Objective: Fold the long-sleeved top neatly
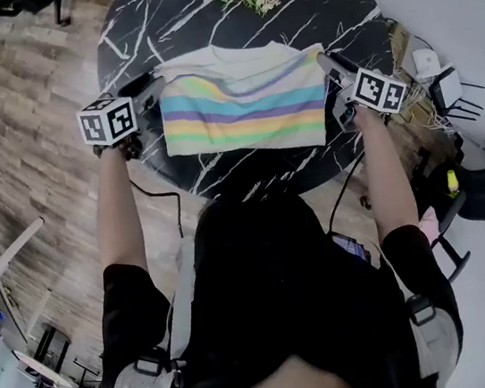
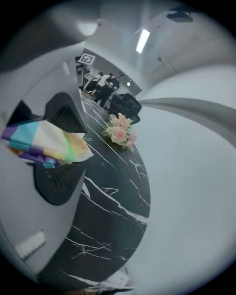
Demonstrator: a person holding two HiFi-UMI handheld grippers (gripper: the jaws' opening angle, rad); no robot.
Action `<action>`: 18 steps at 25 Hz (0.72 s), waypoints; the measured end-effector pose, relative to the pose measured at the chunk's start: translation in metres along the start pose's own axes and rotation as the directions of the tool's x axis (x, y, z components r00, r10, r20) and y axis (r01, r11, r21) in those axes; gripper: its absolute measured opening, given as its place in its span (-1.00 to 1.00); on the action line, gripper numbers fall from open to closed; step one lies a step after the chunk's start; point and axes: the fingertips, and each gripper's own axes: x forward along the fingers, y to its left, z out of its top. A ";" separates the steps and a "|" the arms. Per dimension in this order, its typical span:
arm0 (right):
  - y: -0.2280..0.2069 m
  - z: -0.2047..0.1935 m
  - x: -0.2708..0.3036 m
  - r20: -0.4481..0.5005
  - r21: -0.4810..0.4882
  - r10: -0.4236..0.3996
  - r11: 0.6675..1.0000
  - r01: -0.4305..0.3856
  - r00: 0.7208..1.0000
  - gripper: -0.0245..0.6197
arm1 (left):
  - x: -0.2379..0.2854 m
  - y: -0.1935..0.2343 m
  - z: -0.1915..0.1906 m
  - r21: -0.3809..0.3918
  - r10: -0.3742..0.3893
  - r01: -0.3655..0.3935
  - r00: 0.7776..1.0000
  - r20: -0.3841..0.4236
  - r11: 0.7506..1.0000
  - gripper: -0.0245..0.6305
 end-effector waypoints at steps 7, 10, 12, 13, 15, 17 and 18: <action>0.009 -0.003 0.001 -0.020 -0.208 -0.037 0.978 0.032 0.999 -0.28 | 0.009 -0.017 -0.016 0.310 0.088 -0.055 0.992 -0.090 0.949 -0.09; 0.007 -0.004 0.002 -0.029 -0.323 -0.069 0.945 0.057 0.997 -0.28 | 0.014 -0.011 -0.014 0.510 0.185 -0.107 0.977 -0.104 0.853 -0.09; 0.006 -0.006 0.004 -0.047 -0.405 -0.090 0.912 0.063 0.995 -0.28 | 0.020 -0.008 -0.013 0.610 0.222 -0.107 0.968 -0.116 0.785 -0.12; 0.007 -0.008 0.006 -0.057 -0.439 -0.096 0.896 0.062 0.994 -0.28 | 0.022 -0.008 -0.013 0.631 0.233 -0.107 0.965 -0.120 0.769 -0.17; 0.008 -0.010 0.009 -0.072 -0.485 -0.106 0.873 0.058 0.992 -0.28 | 0.025 -0.004 -0.011 0.619 0.243 -0.121 0.963 -0.117 0.776 -0.52; 0.007 -0.010 0.014 -0.074 -0.500 -0.123 0.863 0.070 0.990 -0.36 | 0.026 -0.001 -0.007 0.566 0.239 -0.135 0.964 -0.113 0.814 -0.79; 0.005 -0.009 0.015 -0.065 -0.499 -0.135 0.863 0.085 0.989 -0.51 | 0.025 0.000 -0.005 0.530 0.231 -0.137 0.966 -0.114 0.837 -0.81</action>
